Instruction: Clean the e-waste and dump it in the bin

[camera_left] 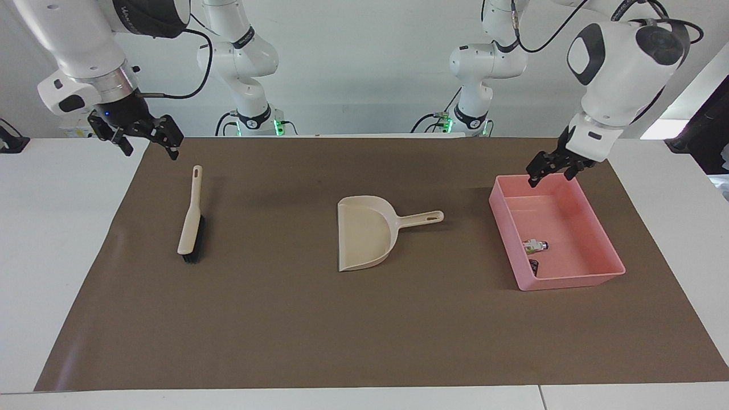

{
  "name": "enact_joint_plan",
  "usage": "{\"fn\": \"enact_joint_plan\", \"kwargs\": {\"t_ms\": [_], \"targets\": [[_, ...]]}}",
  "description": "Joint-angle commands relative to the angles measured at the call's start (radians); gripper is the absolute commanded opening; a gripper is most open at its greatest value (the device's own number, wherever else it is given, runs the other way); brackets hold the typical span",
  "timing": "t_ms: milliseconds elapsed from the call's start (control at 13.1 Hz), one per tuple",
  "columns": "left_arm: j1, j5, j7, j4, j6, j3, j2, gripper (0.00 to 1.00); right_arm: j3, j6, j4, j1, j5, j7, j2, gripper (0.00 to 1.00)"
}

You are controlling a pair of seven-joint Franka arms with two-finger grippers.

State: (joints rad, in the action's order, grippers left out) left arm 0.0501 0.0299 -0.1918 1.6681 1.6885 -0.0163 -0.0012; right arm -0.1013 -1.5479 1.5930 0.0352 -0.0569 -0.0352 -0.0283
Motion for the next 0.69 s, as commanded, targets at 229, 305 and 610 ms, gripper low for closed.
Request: {"fn": "enact_joint_plan", "kwargs": {"t_ms": [229, 305, 610], "targets": [[-0.07, 0.021, 0.11, -0.169, -0.153, -0.007, 0.039, 1.0, -0.001, -0.018, 0.024, -0.006, 0.02, 0.015, -0.018, 1.0], [-0.069, 0.015, 0.127, -0.189, -0.185, -0.008, 0.043, 1.0, -0.001, -0.018, 0.024, -0.005, 0.02, 0.015, -0.018, 1.0], [-0.073, 0.008, 0.252, -0.114, -0.256, -0.01, -0.016, 1.0, -0.003, -0.017, 0.013, -0.012, 0.103, 0.024, -0.015, 1.0]]}}
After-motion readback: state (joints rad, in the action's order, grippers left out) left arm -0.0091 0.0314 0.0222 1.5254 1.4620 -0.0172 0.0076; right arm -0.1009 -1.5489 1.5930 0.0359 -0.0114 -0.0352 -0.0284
